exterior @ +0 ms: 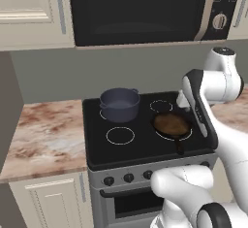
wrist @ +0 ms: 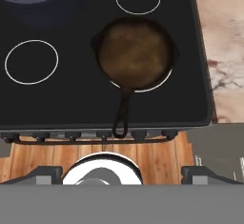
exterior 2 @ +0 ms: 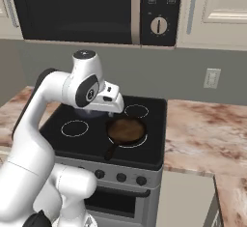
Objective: Move the pot and pan from the stove into the sink.
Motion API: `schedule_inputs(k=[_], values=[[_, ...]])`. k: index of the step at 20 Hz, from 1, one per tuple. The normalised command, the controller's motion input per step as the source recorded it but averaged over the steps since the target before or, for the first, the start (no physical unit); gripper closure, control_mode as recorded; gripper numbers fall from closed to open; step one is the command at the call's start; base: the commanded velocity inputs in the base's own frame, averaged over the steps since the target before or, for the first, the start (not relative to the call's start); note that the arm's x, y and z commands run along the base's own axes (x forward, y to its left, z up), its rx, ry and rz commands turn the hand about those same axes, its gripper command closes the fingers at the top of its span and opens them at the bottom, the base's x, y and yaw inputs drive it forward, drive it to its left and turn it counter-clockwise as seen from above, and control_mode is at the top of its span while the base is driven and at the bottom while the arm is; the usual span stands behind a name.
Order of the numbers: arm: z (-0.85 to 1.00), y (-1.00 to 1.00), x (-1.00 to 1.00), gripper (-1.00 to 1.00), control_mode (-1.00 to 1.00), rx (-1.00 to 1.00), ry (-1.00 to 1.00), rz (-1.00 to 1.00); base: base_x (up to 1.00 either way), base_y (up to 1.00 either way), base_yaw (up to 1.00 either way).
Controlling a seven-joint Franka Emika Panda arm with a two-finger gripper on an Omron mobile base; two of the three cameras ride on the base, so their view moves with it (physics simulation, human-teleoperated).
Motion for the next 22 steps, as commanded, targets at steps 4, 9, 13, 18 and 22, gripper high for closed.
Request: schedule_inputs(k=[4,9,13,18,22], values=[[-0.23,0.0,0.0,-1.0,-1.0,0.0,-0.01,0.0,0.0,0.0,0.0],[-0.42,0.0,0.0,-1.0,-1.0,0.0,0.0,0.0,0.0,0.0,0.0],[-0.54,0.0,0.0,-1.0,-1.0,-0.01,0.0,0.0,0.0,0.0,0.0],[-0.55,0.0,0.04,-1.0,-1.0,-0.04,0.0,0.0,0.0,0.0,0.0],[-0.53,0.0,0.09,-1.0,-1.0,-0.06,0.0,0.0,0.0,0.0,0.0]])
